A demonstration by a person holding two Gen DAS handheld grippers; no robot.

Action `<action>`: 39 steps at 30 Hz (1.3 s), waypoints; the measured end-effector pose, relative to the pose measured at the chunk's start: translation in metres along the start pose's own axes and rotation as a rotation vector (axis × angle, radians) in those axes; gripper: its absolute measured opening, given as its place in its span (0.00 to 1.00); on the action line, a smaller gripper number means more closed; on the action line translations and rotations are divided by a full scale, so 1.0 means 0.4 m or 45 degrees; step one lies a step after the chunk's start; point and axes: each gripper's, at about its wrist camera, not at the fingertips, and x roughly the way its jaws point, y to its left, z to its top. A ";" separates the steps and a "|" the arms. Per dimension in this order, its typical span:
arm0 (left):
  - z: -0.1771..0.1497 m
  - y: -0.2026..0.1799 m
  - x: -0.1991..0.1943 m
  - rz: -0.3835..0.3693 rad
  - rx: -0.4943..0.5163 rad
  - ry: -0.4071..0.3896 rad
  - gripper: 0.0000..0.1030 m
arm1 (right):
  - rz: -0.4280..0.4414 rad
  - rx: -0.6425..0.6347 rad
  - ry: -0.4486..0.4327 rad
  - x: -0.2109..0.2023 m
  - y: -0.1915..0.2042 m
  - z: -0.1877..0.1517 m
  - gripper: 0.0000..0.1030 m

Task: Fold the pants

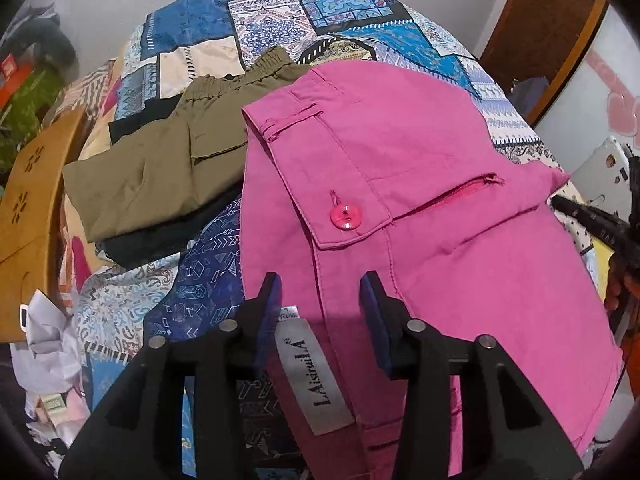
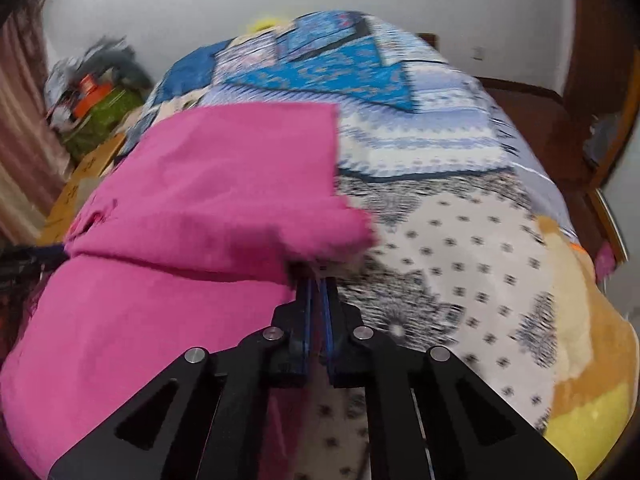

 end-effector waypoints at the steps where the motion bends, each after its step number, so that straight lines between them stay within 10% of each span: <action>1: 0.000 0.000 -0.004 0.003 0.006 0.002 0.41 | -0.010 0.049 -0.017 -0.015 -0.026 -0.003 0.04; 7: 0.026 0.008 -0.033 0.045 -0.001 -0.027 0.42 | 0.018 0.145 -0.085 -0.103 -0.076 0.004 0.05; 12: 0.084 0.021 -0.040 0.021 -0.056 -0.063 0.50 | 0.056 0.167 -0.135 -0.122 -0.073 0.051 0.45; 15: 0.109 0.029 -0.023 -0.016 -0.091 -0.058 0.63 | 0.083 0.176 -0.135 -0.089 -0.057 0.076 0.49; 23: 0.106 0.012 0.072 -0.093 -0.089 0.054 0.75 | 0.189 0.202 0.070 0.076 -0.037 0.068 0.49; 29: 0.117 -0.007 0.075 -0.090 -0.039 0.011 0.49 | 0.178 0.125 0.066 0.091 -0.036 0.061 0.15; 39: 0.115 -0.026 0.086 0.025 0.033 -0.037 0.46 | 0.046 -0.098 0.010 0.086 -0.006 0.055 0.06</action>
